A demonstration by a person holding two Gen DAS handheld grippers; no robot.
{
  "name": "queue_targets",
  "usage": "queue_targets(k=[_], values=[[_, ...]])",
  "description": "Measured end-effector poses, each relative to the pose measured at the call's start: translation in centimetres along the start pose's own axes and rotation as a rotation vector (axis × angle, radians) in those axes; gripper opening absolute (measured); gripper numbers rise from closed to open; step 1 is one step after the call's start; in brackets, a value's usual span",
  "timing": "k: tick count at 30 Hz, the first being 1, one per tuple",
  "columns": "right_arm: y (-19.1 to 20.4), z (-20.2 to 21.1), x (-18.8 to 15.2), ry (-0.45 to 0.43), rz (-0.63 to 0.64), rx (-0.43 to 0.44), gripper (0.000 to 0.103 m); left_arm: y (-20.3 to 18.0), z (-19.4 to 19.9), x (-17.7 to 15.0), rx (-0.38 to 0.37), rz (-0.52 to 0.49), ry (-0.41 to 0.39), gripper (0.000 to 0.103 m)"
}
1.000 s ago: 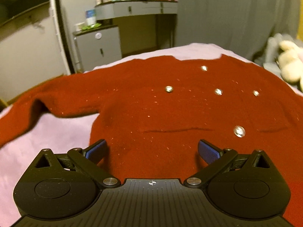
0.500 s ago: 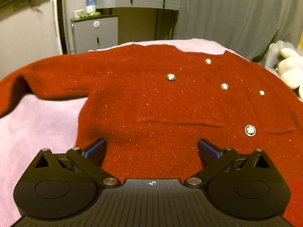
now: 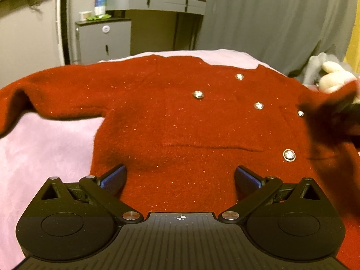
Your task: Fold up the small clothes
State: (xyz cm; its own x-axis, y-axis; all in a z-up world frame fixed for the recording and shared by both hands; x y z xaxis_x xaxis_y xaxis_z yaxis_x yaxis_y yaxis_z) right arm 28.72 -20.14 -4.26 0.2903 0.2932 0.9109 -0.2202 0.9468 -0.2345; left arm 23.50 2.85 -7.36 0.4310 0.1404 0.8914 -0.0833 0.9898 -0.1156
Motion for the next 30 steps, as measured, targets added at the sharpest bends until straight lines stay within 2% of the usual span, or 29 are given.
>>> queue_targets(k=[1, 3, 5, 7, 8, 13, 16, 18, 19, 21, 22, 24, 25, 27, 28, 29, 30], values=[[1.0, -0.4, -0.6, 0.048, -0.024, 0.030, 0.026, 0.1, 0.0, 0.1, -0.007, -0.003, 0.008, 0.103], [0.7, 0.0, -0.9, 0.085, -0.153, 0.042, 0.026, 0.2, 0.1, 0.4, -0.021, 0.009, 0.018, 0.103], [-1.9, 1.4, -1.0, 0.050, -0.357, 0.017, 0.029, 0.4, 0.2, 0.9, -0.051, 0.042, 0.018, 0.103], [-5.3, 4.0, -1.7, -0.006, -0.559, -0.063, 0.031, 0.3, 0.3, 1.6, -0.094, 0.082, 0.019, 0.103], [-6.6, 4.8, -2.3, -0.025, -0.619, -0.095, 0.031, 0.1, 0.3, 2.0, -0.123, 0.100, 0.018, 0.103], [-10.2, 4.9, -4.1, -0.045, -0.705, -0.174, 0.031, -2.1, -0.6, 4.2, -0.282, 0.160, -0.005, 0.103], [-11.5, 5.0, -5.8, -0.049, -0.812, -0.148, 0.031, -3.9, -2.8, 5.5, -0.346, 0.202, 0.012, 0.103], [-11.5, 3.7, -6.3, -0.041, -0.830, -0.141, 0.031, -5.5, -4.8, 5.9, -0.377, 0.237, 0.057, 0.103], [-11.5, 3.6, -6.2, -0.048, -0.826, -0.140, 0.031, -6.3, -6.1, 6.0, -0.390, 0.255, 0.095, 0.100], [-11.2, 2.8, -6.9, -0.056, -0.826, -0.133, 0.031, -7.5, -8.3, 5.8, -0.400, 0.283, 0.166, 0.087], [-11.2, 2.7, -7.0, -0.062, -0.839, -0.127, 0.031, -8.0, -9.3, 5.6, -0.396, 0.295, 0.205, 0.077], [-11.7, 2.8, -7.8, -0.069, -0.863, -0.114, 0.031, -8.7, -11.4, 4.9, -0.374, 0.318, 0.293, 0.072], [-11.8, 2.8, -7.9, -0.069, -0.872, -0.110, 0.031, -8.9, -12.2, 4.6, -0.354, 0.323, 0.319, 0.069], [-11.8, 2.8, -8.0, -0.069, -0.885, -0.103, 0.031, -9.1, -12.8, 4.8, -0.343, 0.338, 0.306, 0.061], [-11.9, 2.6, -8.0, -0.071, -0.890, -0.100, 0.031, -9.0, -12.9, 5.0, -0.334, 0.339, 0.300, 0.046], [-11.9, 2.8, -8.0, -0.072, -0.893, -0.099, 0.031, -9.0, -12.8, 5.2, -0.326, 0.336, 0.298, 0.016], [-11.8, 2.7, -8.0, -0.072, -0.897, -0.096, 0.031, -9.0, -13.0, 5.4, -0.323, 0.336, 0.303, 0.014]])
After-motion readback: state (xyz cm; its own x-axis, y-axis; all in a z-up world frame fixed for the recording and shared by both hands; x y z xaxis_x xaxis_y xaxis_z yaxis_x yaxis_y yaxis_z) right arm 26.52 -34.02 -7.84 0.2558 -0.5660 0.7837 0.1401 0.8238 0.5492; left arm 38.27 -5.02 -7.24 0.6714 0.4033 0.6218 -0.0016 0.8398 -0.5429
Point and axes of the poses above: each gripper's, at about its wrist camera, not at the fingertips, and z roughly against the way its jaws point, y to its left, x to its top, the point moved 3 cm from there along -z, roughly the way its jaws point, and after that the axes turned 15 degrees about -y, right-handed, at the moved point
